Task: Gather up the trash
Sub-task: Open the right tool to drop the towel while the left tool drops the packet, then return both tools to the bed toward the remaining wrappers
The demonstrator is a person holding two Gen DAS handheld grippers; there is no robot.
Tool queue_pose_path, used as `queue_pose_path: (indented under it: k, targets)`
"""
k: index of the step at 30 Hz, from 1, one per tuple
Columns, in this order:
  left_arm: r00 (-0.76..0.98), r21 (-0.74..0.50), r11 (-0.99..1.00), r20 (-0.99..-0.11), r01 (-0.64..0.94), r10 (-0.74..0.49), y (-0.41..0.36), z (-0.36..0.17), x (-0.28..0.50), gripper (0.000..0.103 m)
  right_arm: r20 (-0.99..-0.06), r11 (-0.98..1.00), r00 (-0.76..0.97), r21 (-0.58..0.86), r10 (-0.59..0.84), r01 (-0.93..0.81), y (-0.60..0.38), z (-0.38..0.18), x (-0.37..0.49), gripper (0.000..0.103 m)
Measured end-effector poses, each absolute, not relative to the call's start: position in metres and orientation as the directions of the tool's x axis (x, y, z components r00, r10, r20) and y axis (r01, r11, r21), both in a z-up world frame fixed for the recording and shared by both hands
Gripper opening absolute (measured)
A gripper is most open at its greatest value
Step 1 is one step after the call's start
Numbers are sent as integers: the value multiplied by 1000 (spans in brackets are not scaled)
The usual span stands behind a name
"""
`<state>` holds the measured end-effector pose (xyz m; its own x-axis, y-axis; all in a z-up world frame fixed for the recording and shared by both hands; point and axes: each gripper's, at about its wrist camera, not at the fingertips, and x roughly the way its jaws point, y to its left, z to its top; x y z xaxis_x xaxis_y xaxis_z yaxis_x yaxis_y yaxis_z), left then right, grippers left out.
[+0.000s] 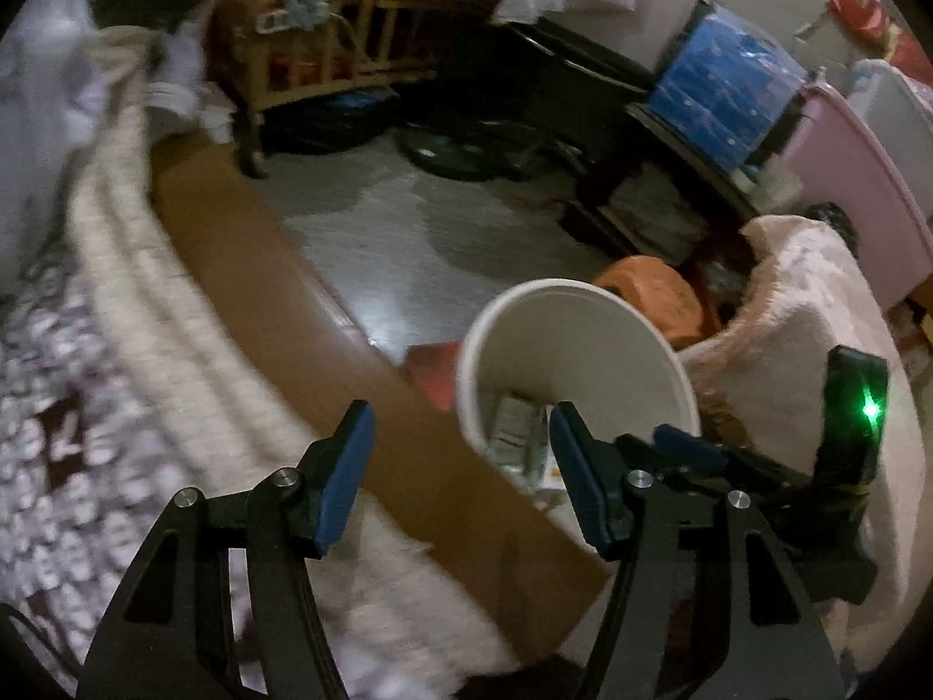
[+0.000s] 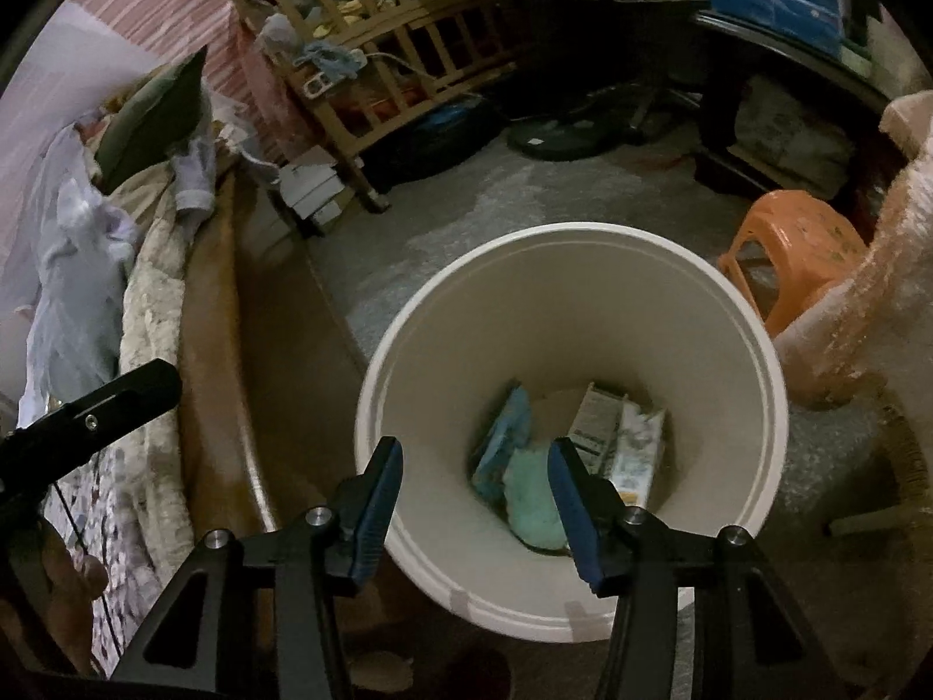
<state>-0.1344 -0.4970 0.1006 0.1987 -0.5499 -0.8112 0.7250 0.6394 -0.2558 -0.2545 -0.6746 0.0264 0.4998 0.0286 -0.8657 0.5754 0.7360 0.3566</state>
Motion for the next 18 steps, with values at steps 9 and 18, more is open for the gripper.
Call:
queue_pose_path:
  k: [9, 18]
  targets:
    - [335, -163, 739, -813, 653, -476, -427, 103, -114, 61, -848, 806, 530, 333, 29, 489, -631, 58, -226, 50]
    - [409, -131, 821, -817, 556, -407, -348, 102, -92, 61, -823, 865, 561, 346, 94, 363, -573, 82, -186, 60]
